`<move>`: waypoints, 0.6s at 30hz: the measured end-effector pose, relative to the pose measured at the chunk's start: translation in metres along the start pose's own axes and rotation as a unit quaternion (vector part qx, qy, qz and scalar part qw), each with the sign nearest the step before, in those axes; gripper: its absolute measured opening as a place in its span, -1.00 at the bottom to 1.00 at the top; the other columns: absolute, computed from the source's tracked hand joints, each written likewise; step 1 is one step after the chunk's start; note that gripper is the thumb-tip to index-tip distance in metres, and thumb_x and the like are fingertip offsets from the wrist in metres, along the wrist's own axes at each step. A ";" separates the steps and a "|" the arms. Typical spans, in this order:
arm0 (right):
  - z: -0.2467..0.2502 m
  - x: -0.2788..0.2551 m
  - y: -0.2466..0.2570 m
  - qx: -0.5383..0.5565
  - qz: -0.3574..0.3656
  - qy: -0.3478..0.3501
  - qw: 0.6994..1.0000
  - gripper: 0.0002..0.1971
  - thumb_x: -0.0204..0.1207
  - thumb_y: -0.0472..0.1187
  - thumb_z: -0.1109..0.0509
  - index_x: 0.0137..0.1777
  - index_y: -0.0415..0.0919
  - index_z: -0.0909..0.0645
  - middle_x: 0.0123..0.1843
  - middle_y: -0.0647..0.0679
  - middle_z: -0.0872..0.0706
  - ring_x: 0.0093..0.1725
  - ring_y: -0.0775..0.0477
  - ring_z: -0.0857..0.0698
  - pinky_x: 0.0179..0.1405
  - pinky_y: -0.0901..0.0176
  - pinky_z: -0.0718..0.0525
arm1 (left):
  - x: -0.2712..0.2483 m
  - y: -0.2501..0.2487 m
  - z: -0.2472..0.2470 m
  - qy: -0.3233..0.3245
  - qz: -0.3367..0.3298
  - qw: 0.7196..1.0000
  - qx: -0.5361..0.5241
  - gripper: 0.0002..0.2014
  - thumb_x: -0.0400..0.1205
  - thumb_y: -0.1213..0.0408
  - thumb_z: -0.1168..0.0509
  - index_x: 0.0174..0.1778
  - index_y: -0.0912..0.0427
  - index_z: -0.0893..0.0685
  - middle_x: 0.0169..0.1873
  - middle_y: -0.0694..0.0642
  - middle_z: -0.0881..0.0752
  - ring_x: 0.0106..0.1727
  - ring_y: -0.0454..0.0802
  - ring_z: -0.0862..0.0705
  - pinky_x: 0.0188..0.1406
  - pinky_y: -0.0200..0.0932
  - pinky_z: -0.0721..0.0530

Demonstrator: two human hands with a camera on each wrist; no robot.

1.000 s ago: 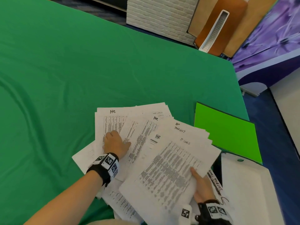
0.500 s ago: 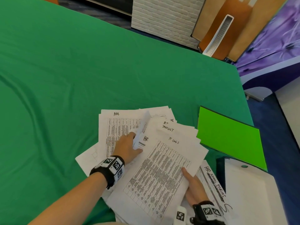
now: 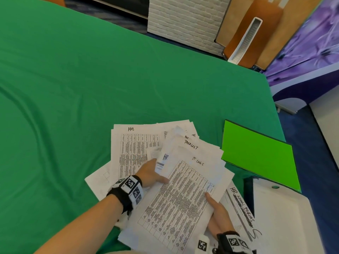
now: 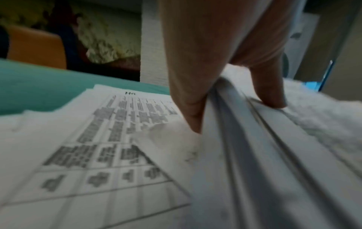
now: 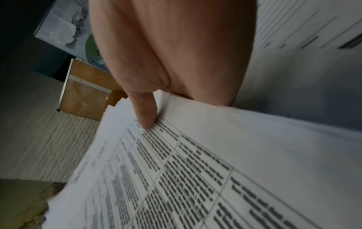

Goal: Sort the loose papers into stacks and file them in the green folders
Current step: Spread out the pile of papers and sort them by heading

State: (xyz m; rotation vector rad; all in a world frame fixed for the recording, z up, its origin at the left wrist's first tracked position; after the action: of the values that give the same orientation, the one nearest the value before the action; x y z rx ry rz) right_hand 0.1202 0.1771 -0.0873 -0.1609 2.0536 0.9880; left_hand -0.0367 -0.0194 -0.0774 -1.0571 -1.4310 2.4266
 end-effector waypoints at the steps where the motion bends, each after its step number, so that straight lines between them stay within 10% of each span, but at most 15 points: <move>1: -0.003 0.000 0.001 -0.009 0.009 0.005 1.000 -0.66 0.70 -0.26 -0.20 0.44 -0.28 -0.50 0.21 -0.34 -0.75 0.17 -0.38 -0.74 0.01 -0.25 -0.72 | -0.003 -0.009 -0.005 0.006 -0.013 1.000 -0.015 -0.39 0.37 0.30 -0.61 0.32 0.03 -0.55 0.21 0.00 -0.70 0.23 0.01 -0.66 0.26 0.03 -0.64; 6: -0.013 -0.005 0.028 0.021 0.069 0.042 0.996 -0.56 0.69 -0.26 -0.24 0.56 -0.19 -0.39 0.40 -0.35 -0.62 0.36 -0.40 -0.62 0.29 -0.38 -0.58 | -0.026 -0.076 0.004 0.010 -0.123 0.989 -0.082 -0.29 0.38 0.36 -0.60 0.44 0.00 -0.50 0.24 -0.08 -0.68 0.24 -0.09 -0.67 0.31 0.04 -0.59; 9: -0.038 -0.027 0.077 0.048 0.188 0.053 0.980 -0.58 0.64 -0.35 -0.27 0.49 -0.16 -0.49 0.37 -0.21 -0.68 0.34 -0.25 -0.67 0.30 -0.23 -0.64 | -0.049 -0.126 0.035 -0.031 -0.206 0.971 -0.114 -0.37 0.40 0.38 -0.58 0.36 -0.02 -0.51 0.13 -0.14 -0.69 0.08 -0.36 -0.68 0.02 -0.31 -0.65; 18: -0.117 -0.119 0.158 -0.026 0.488 0.030 0.872 -0.71 0.51 -0.45 -0.40 0.18 -0.17 -0.63 0.06 0.06 -0.81 0.12 0.09 -0.75 0.09 0.30 -0.68 | -0.097 -0.183 0.094 -0.271 -0.352 0.863 -0.242 -0.46 0.38 0.43 -0.60 0.21 0.22 -0.51 0.05 0.11 -0.73 0.04 -0.04 -0.76 -0.04 -0.12 -0.78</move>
State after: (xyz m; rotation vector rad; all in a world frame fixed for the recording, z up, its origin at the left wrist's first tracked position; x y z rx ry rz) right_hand 0.0553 0.1774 0.1329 0.9233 2.1519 1.6298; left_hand -0.0650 -0.0307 0.1478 0.1939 -2.1692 1.8962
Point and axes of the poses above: each hand's wrist, its own x-axis towards the middle knuckle, its own z-axis out of the back of the hand, y = z × x, the point moved 7 cm from there along x, towards the middle knuckle
